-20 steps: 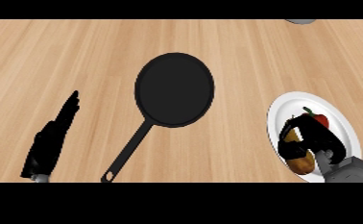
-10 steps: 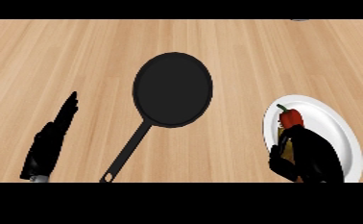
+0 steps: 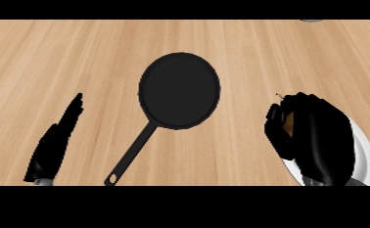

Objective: Pick the pear from the plate and place it in the pan

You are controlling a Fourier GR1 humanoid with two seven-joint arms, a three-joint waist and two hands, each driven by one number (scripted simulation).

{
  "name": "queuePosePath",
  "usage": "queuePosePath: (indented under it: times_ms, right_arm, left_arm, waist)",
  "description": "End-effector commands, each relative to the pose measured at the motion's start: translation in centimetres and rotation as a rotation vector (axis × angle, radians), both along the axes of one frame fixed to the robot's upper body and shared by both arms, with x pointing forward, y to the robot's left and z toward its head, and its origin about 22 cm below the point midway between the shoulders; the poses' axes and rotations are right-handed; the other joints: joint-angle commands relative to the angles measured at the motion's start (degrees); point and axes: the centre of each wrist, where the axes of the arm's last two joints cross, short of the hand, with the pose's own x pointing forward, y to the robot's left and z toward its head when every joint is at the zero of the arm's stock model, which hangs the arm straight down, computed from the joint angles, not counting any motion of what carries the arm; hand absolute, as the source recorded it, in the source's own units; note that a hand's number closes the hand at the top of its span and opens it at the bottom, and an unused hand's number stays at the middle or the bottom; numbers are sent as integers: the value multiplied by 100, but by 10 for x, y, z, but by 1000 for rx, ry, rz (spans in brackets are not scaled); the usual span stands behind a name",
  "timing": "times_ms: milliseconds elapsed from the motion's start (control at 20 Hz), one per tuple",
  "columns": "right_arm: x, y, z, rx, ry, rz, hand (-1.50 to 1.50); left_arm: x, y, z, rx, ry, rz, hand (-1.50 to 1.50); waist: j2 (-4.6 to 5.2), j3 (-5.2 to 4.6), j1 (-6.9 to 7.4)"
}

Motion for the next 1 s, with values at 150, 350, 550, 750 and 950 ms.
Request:
queuePosePath:
  times_ms: [150,350,550,750,950]
  right_arm:
    - [36,59,33,119,-78,8,150]
    - [80,84,20,188,-48,44,150]
    - [118,110,19,250,-14,43,150]
    - [138,120,-6,326,27,60,150]
    - [171,110,-32,321,98,39,150]
  left_arm:
    - [9,-4,0,-3,3,5,0]
    - [9,3,-1,-12,8,-17,0]
    - [25,4,11,2,-16,-19,0]
    - [20,-4,6,-12,-15,-12,0]
    - [18,-10,7,-4,-6,-48,0]
  waist:
    - [34,8,50]
    - [57,10,100]
    - [89,10,150]
    - [82,12,181]
    - [132,13,291]
